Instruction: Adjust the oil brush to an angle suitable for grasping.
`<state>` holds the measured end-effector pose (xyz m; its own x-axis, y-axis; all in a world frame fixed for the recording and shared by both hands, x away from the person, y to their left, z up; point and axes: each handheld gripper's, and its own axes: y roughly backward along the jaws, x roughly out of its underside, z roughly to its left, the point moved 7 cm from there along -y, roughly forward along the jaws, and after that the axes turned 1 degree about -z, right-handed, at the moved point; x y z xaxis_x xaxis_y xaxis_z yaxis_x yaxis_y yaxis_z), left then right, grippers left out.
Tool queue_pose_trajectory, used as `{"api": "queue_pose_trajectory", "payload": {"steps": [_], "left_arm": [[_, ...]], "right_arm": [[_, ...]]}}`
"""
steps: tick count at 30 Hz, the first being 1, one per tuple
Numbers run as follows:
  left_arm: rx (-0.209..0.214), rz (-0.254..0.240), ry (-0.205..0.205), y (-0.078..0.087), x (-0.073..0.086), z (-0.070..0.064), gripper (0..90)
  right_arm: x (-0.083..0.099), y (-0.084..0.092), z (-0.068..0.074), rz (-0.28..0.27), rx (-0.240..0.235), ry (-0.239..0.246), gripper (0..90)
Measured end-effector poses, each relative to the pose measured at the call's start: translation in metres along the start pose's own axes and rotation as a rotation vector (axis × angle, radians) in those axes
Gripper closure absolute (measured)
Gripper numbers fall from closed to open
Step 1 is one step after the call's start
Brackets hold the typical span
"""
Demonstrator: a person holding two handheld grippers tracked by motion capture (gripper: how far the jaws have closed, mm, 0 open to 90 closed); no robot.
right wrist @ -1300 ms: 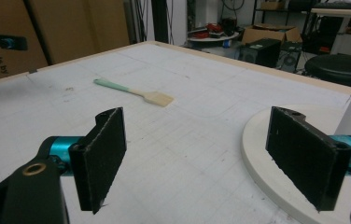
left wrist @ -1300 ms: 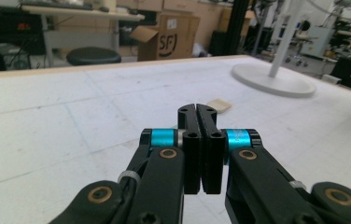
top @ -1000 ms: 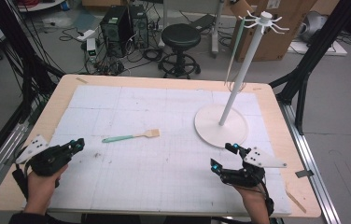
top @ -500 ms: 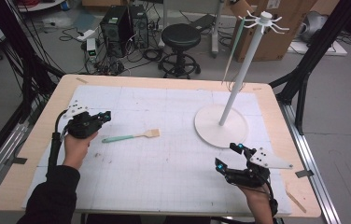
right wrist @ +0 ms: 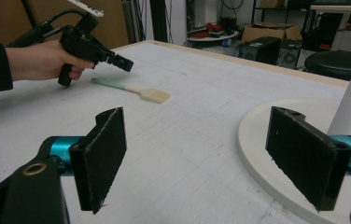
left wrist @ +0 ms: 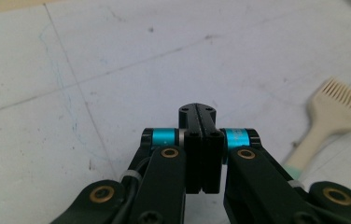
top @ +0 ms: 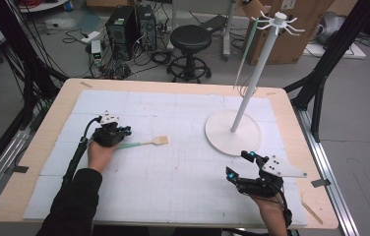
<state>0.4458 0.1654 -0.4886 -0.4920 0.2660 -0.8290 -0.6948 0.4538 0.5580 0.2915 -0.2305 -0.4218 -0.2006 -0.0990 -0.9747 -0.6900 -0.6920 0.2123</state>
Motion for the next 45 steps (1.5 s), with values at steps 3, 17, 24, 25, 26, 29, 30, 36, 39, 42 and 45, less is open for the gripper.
{"api": "queue_pose_trajectory", "payload": {"steps": [3,17,24,25,26,29,30,36,39,42,45], "left_arm": [[-0.011,0.035,-0.039,-0.003,0.001,-0.003,89.7],[0.054,0.062,-0.101,-0.011,-0.002,-0.024,89.8],[0.109,0.077,-0.157,-0.008,0.000,-0.033,89.9],[0.121,0.079,-0.159,-0.007,0.000,-0.034,89.9],[0.127,0.078,-0.163,-0.007,0.000,-0.035,89.9],[0.150,0.081,-0.169,-0.007,0.000,-0.038,89.9],[0.160,0.078,-0.166,-0.007,0.001,-0.041,89.9],[0.197,0.075,-0.176,-0.007,0.001,-0.049,89.9],[0.220,0.073,-0.196,-0.008,0.001,-0.057,89.9],[0.245,0.074,-0.212,-0.007,0.001,-0.065,89.8],[0.275,0.081,-0.235,-0.005,0.003,-0.075,89.9]], "right_arm": [[0.001,0.000,0.000,0.004,-0.001,-0.003,19.2],[-0.002,0.000,0.000,-0.008,-0.006,-0.007,19.2],[-0.003,0.000,0.001,-0.010,-0.008,-0.004,19.2],[-0.003,0.000,0.001,-0.008,-0.008,-0.004,19.2],[-0.003,0.000,0.001,-0.007,-0.009,-0.006,19.2],[-0.002,0.000,0.001,-0.007,-0.010,-0.007,19.2],[-0.003,0.000,0.000,-0.009,-0.009,-0.004,19.2],[-0.003,0.002,0.001,-0.012,-0.008,-0.008,19.2],[-0.003,0.002,0.000,-0.011,-0.007,-0.015,19.2],[-0.002,0.002,0.000,-0.009,-0.008,-0.014,19.2],[-0.003,0.002,0.000,-0.010,-0.013,-0.014,19.2]]}}
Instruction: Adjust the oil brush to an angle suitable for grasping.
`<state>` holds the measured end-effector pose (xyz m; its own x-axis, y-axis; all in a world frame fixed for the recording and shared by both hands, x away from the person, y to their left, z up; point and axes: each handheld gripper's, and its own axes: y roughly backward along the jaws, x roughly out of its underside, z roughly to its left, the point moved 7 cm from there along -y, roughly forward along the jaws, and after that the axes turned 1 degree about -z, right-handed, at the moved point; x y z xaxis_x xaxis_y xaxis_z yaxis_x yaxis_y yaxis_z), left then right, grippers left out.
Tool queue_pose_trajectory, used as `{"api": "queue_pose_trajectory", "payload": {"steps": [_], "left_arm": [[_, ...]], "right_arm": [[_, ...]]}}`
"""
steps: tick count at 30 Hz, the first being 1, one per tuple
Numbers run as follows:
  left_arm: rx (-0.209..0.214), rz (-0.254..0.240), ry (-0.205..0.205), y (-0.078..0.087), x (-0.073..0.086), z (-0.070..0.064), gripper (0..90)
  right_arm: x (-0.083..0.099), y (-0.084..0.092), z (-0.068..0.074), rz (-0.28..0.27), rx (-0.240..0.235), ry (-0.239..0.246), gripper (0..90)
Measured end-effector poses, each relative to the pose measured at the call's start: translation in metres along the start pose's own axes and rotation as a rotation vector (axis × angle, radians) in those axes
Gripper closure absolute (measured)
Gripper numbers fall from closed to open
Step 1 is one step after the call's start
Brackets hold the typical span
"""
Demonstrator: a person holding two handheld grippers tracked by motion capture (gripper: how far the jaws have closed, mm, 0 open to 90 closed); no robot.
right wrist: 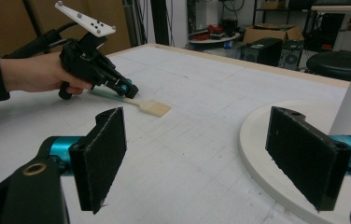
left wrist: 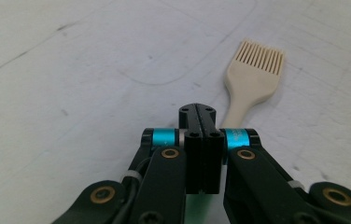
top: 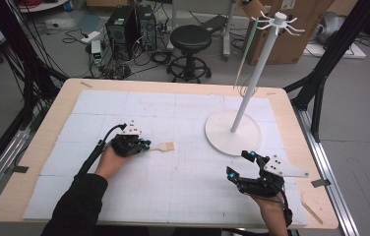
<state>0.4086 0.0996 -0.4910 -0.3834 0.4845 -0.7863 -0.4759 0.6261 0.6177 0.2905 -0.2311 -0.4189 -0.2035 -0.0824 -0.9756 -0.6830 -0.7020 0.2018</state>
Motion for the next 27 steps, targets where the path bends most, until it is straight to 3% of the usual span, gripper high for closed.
{"api": "queue_pose_trajectory", "payload": {"steps": [7,27], "left_arm": [[0.102,0.006,-0.029,-0.003,-0.002,-0.030,89.9],[0.302,0.006,-0.137,-0.007,-0.004,-0.097,89.8]], "right_arm": [[-0.001,0.001,0.000,-0.004,-0.002,-0.005,19.2],[0.000,0.000,0.002,0.003,-0.004,-0.001,19.2]]}}
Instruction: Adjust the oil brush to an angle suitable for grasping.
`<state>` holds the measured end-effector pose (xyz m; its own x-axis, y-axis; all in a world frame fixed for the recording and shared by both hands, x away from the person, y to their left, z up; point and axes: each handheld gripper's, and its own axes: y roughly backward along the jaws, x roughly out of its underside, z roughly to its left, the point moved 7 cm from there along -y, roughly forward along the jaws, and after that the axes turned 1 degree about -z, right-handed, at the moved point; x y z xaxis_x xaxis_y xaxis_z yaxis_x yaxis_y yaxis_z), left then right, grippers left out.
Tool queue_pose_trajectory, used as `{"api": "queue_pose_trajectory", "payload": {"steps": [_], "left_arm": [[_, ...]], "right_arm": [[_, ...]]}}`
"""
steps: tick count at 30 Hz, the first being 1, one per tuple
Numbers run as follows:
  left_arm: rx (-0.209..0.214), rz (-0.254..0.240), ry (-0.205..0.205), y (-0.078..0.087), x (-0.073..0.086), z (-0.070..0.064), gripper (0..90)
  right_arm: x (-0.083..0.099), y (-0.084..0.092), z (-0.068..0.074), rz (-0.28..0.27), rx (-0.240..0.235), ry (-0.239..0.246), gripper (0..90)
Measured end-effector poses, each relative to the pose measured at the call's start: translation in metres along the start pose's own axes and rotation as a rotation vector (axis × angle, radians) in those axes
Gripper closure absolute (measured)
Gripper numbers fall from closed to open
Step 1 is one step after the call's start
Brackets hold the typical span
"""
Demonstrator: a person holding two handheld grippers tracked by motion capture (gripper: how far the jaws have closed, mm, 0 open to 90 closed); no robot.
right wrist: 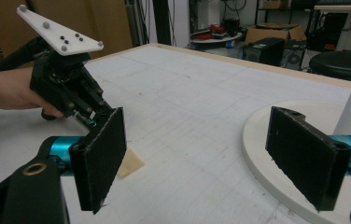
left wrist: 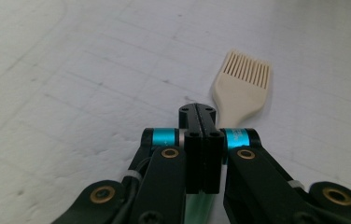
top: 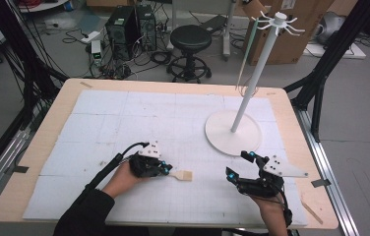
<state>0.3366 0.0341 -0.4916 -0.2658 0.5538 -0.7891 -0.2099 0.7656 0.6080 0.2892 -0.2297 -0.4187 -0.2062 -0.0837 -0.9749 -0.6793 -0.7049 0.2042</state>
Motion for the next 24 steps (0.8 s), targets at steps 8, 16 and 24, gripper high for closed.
{"api": "queue_pose_trajectory", "payload": {"steps": [8,16,24], "left_arm": [[-0.008,-0.021,0.010,0.005,-0.001,-0.008,89.7],[-0.212,-0.156,0.108,0.063,0.011,0.015,89.7],[-0.362,-0.146,0.204,0.107,0.060,0.030,89.7]], "right_arm": [[0.001,0.001,0.000,0.001,0.002,0.001,19.2],[0.002,0.007,-0.002,-0.002,0.017,-0.008,19.2],[0.003,0.008,0.000,0.011,0.023,0.003,19.2]]}}
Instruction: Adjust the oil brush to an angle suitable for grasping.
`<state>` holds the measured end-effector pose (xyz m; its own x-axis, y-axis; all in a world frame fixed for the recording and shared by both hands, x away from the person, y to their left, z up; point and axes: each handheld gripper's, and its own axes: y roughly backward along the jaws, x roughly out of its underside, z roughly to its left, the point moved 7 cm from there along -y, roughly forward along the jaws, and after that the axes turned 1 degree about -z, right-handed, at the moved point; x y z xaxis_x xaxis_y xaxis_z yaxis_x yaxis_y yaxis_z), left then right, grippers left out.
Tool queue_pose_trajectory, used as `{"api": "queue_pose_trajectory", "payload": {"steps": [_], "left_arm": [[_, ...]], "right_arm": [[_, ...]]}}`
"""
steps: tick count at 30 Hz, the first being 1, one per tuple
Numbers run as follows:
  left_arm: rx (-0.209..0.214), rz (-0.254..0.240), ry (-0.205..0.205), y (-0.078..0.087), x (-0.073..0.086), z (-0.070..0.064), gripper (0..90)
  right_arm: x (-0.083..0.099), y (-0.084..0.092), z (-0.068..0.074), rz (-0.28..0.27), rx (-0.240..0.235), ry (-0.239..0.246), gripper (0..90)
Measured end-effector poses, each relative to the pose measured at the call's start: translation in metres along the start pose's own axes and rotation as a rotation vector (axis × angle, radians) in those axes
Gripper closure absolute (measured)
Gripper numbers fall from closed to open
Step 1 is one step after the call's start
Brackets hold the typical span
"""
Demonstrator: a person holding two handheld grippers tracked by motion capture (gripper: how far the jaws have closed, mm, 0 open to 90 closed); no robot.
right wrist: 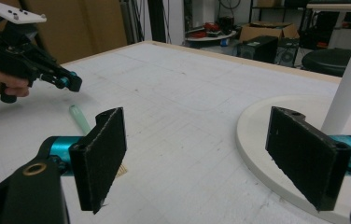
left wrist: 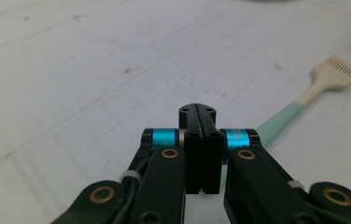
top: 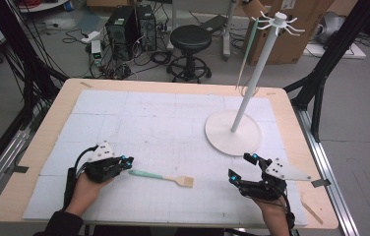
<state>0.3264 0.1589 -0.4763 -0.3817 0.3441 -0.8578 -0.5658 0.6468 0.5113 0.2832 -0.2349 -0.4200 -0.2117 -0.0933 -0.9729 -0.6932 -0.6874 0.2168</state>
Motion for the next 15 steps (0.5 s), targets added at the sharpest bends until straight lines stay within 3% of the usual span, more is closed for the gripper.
{"api": "queue_pose_trajectory", "payload": {"steps": [3,8,10,15], "left_arm": [[0.006,0.030,-0.014,0.002,0.010,-0.003,89.7],[0.062,0.070,-0.065,0.000,0.016,-0.020,89.7],[0.046,0.092,-0.087,-0.002,0.018,-0.022,89.7],[0.004,0.099,-0.070,-0.005,0.016,-0.017,89.7]], "right_arm": [[0.000,-0.001,0.000,0.002,0.002,0.003,19.3],[0.001,-0.001,0.000,0.004,0.003,0.003,19.2],[0.002,-0.002,0.000,0.006,0.002,0.003,19.2],[0.001,-0.003,0.001,0.007,-0.001,0.004,19.2]]}}
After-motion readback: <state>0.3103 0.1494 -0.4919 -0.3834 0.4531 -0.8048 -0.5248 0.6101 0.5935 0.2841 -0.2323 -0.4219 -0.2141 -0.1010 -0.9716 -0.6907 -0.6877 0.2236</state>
